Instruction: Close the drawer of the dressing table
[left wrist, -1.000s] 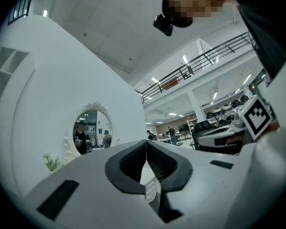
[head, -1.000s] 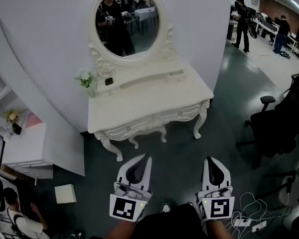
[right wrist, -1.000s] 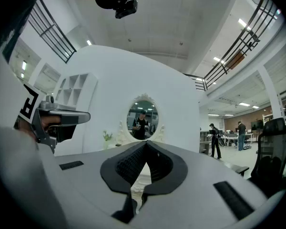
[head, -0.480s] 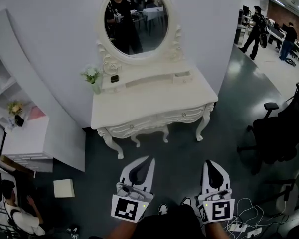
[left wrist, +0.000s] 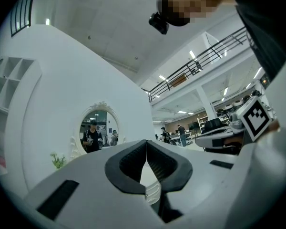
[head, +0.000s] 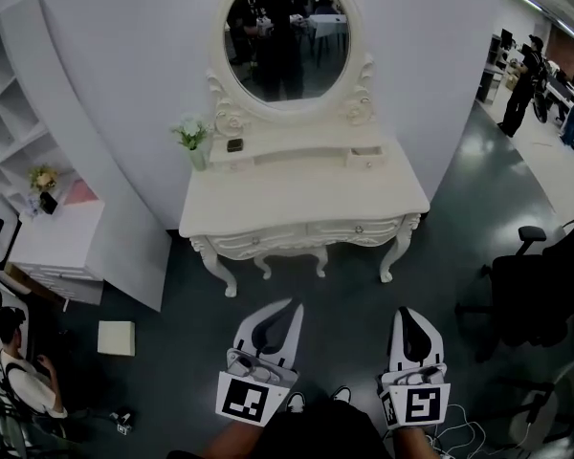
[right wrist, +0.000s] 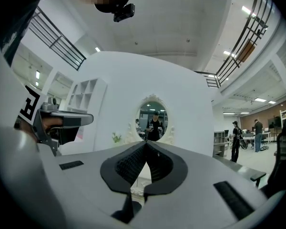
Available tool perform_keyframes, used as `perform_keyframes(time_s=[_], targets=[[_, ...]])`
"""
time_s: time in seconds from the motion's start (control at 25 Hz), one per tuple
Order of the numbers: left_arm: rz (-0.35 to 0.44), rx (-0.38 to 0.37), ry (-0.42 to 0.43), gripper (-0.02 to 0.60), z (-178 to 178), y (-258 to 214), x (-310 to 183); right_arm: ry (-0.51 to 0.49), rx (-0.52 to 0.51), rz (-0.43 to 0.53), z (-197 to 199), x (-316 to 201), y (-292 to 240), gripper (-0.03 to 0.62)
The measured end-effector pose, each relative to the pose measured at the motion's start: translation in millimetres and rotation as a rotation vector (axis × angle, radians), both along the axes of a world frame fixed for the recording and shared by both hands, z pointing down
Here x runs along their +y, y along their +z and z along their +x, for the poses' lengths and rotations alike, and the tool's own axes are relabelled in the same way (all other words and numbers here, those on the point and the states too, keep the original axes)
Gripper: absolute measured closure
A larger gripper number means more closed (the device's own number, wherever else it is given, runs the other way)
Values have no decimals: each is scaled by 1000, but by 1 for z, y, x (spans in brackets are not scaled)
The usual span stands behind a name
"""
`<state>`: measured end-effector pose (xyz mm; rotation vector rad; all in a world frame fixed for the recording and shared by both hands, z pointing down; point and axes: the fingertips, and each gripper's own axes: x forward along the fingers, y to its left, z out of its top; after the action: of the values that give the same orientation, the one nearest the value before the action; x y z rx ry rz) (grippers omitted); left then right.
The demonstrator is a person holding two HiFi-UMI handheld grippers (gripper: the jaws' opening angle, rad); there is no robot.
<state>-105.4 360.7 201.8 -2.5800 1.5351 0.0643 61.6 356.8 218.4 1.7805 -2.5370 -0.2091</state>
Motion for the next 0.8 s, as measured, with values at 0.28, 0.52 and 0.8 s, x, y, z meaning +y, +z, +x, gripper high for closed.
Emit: perform_keyframes(time_s=[0.28,0.52,0.8], targets=[[11,16,-51,577,32,0,-12,-63,23,0,28,-18,3,595],[-16,5,-94,577,45,7,-11,-93,5,-7,46,-27,6,595],[-35,11,-74,577,60,15,-23,-93,12,-27,56,-34,14,595]])
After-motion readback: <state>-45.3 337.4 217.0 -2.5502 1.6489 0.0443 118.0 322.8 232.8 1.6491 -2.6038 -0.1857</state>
